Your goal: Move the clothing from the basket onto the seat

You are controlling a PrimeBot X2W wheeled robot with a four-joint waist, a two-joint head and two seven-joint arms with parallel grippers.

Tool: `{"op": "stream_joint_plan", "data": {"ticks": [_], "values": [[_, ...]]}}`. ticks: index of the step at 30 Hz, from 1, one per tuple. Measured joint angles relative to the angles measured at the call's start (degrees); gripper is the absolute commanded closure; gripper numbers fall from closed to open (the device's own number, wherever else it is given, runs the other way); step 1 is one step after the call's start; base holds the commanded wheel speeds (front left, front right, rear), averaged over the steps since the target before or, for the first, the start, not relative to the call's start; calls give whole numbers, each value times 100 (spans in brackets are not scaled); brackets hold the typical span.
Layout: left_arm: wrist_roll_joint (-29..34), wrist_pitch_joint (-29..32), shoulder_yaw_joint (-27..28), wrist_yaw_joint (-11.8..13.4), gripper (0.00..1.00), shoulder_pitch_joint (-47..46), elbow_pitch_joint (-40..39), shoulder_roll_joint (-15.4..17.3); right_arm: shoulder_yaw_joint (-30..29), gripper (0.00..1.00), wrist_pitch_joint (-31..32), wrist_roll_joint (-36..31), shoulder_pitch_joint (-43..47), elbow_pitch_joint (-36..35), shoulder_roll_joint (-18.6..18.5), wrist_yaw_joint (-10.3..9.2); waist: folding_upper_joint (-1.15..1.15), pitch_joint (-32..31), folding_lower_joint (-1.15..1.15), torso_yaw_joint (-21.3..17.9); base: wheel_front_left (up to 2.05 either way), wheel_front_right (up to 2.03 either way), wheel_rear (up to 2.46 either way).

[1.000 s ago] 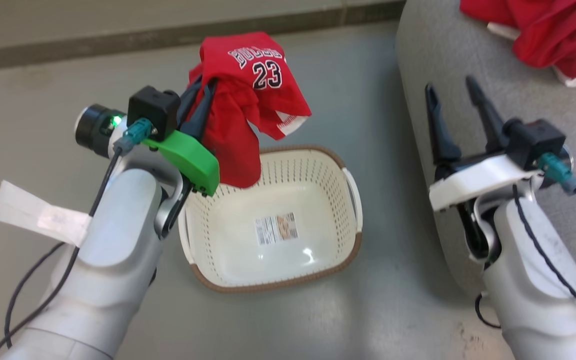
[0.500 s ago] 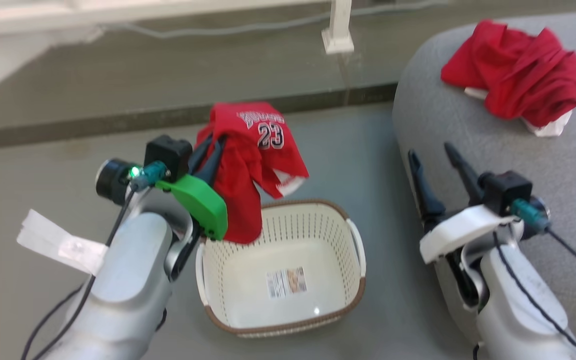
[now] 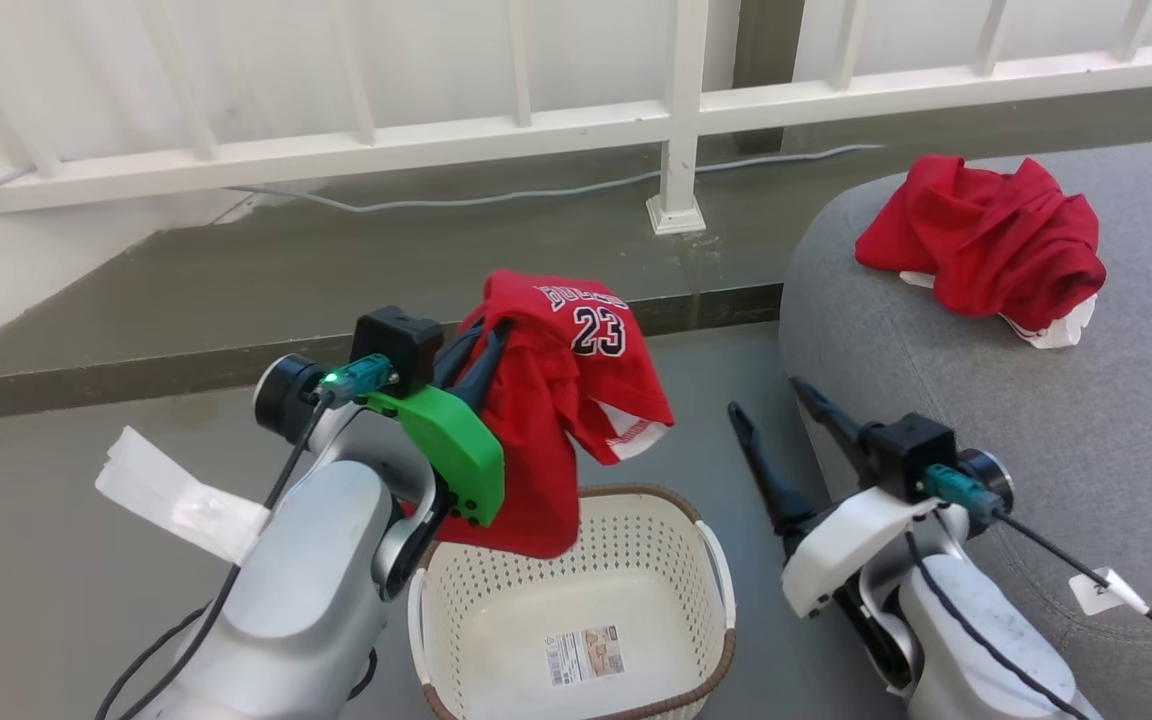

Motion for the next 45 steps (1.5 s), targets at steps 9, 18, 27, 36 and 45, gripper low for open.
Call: {"op": "stream_joint_plan", "data": {"ticks": [9,18,27,36,45], "values": [[-43,212,-360,-1,100,7,-411,-20,552,0,0,209,-20,58,-2,22,0,-77,0,149,0,0,0],[-124,382,-624,-1,100,127,-825,-21,1122,0,0,610,-221,59,-2,65,0,-73,0,252,0,0,0],[-397,531,-730,-1,100,276,-1171,-22,1454,50,0,956,-528,114,-7,65,0,-24,0,278,0,0,0],[-548,586,-694,11,100,428,-1397,-22,1580,100,0,1127,-668,233,-11,70,0,49,0,267,0,0,0],[-676,579,-453,200,42,615,-1468,12,1259,100,0,1132,-979,312,-11,62,0,153,0,131,0,0,0]]}}
